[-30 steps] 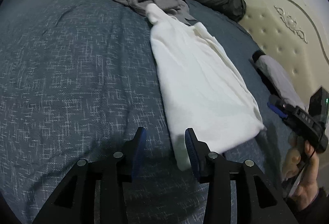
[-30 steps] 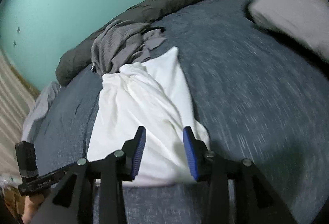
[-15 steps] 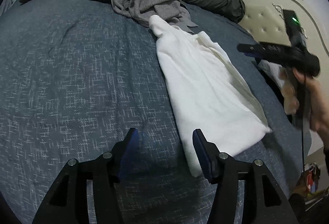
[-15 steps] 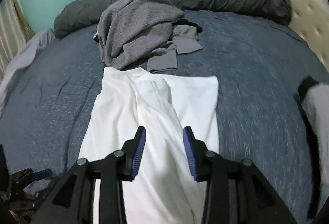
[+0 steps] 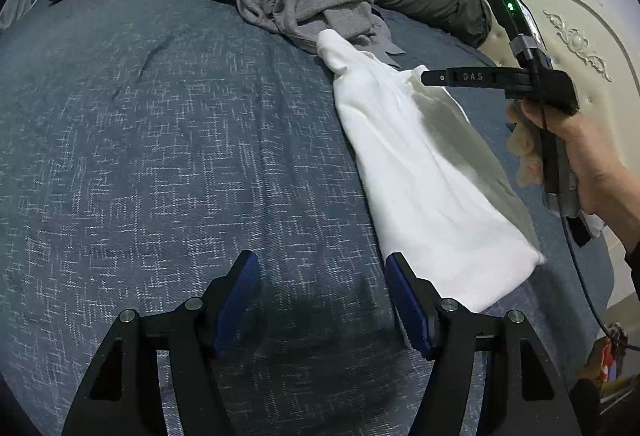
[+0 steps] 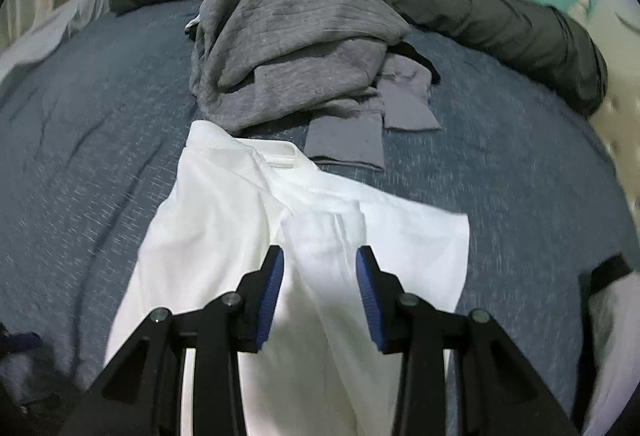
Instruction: Fold clothes
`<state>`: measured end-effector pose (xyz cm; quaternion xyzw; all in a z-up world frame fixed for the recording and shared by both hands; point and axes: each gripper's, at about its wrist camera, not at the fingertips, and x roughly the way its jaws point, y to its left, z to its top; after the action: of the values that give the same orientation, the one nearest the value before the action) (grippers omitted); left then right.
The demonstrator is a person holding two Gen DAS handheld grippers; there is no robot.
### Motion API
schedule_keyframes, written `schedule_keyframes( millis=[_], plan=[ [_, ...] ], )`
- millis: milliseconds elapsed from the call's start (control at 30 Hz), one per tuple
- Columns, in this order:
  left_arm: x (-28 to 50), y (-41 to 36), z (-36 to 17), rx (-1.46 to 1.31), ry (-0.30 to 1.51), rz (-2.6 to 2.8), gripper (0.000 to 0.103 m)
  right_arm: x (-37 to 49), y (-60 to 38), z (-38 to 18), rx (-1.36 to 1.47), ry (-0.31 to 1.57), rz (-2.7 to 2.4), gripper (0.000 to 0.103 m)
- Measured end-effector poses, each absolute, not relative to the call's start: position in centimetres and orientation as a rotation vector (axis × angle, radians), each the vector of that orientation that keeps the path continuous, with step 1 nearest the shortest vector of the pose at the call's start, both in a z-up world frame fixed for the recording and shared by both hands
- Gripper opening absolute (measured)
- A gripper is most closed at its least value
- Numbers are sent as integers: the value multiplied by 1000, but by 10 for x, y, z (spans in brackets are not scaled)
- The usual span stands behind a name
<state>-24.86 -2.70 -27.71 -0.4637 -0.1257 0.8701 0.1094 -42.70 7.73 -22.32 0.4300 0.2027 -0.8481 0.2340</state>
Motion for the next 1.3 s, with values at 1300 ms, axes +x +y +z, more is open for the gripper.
schedule_keyframes(
  millis=[1300],
  plan=[
    [-252,-28,-283,-1407,-376,2540,70,-528,195,-234,1355,-20,-2510,11]
  ],
)
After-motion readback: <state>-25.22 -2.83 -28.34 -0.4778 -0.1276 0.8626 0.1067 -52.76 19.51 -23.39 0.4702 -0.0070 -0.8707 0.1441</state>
